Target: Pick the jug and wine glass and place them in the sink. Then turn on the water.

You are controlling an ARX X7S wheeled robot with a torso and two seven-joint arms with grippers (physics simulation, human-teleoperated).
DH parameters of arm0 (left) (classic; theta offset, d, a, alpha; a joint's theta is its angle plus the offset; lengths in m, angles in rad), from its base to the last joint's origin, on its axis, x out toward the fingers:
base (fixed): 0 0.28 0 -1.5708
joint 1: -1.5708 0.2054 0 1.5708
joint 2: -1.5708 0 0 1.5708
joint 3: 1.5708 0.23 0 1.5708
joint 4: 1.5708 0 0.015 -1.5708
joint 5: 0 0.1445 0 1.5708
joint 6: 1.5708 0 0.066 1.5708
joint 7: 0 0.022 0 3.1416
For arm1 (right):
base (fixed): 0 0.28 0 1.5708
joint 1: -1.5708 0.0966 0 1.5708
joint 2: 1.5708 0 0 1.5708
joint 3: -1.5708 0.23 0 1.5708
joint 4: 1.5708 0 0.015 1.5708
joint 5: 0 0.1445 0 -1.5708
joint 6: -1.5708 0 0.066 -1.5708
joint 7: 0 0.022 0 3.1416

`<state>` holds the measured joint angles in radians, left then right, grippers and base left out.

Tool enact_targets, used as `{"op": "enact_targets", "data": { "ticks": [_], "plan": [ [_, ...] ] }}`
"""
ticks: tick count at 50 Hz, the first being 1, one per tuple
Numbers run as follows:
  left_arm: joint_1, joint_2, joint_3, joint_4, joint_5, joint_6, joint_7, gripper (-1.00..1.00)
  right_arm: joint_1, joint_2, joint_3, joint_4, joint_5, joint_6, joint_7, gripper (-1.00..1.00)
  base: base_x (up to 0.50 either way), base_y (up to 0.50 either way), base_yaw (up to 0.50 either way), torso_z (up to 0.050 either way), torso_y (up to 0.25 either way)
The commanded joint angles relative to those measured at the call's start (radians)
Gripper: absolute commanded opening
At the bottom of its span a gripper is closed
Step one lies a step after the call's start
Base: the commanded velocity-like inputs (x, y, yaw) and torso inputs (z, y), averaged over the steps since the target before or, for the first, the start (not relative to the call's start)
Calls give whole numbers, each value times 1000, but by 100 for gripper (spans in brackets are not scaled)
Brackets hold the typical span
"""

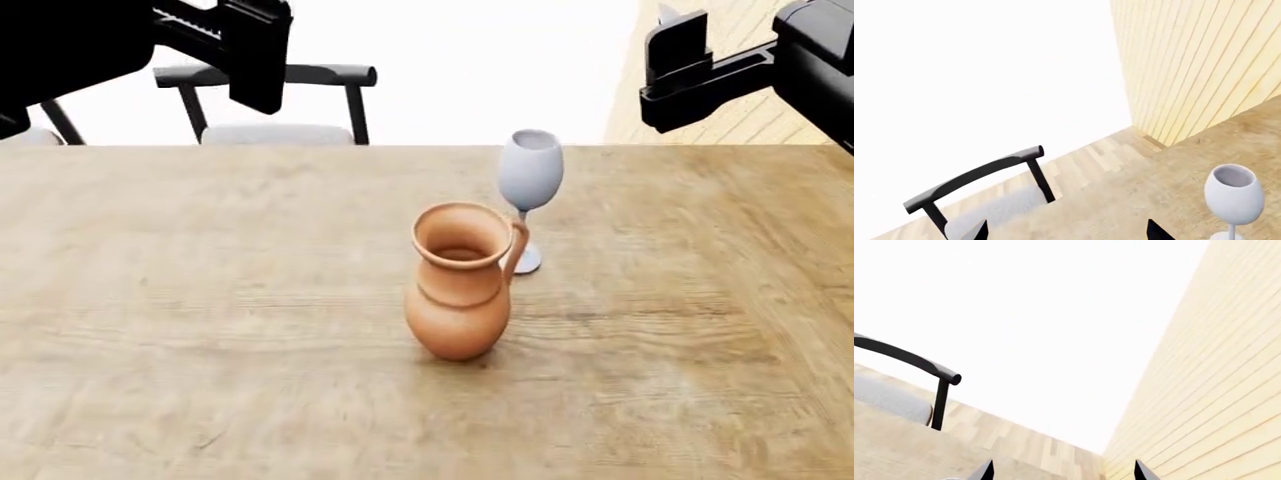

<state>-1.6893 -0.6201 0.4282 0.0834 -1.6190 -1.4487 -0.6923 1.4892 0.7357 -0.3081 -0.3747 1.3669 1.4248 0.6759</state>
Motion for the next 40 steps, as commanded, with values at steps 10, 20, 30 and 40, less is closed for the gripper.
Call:
{"op": "enact_targets", "data": {
  "ticks": [10, 20, 30, 40],
  "plan": [
    [82, -67, -37, 127, -71, 66, 27, 100, -16, 16, -11, -3, -5, -41, 9, 100, 57, 0, 0, 0, 1],
    [346, -192, -197, 413, -238, 207, -27, 100, -27, 7, -24, 5, -22, -66, 7, 100, 0, 0, 0, 0, 0],
    [724, -297, -444, 669, -326, 342, -7, 100, -14, -30, -68, 41, -73, -89, -3, 100, 0, 0, 0, 0, 0],
    [1000, -256, -591, 835, -328, 381, 34, 100, -6, -46, -91, 60, -95, -102, -10, 100, 0, 0, 0, 0, 0]
  ]
}}
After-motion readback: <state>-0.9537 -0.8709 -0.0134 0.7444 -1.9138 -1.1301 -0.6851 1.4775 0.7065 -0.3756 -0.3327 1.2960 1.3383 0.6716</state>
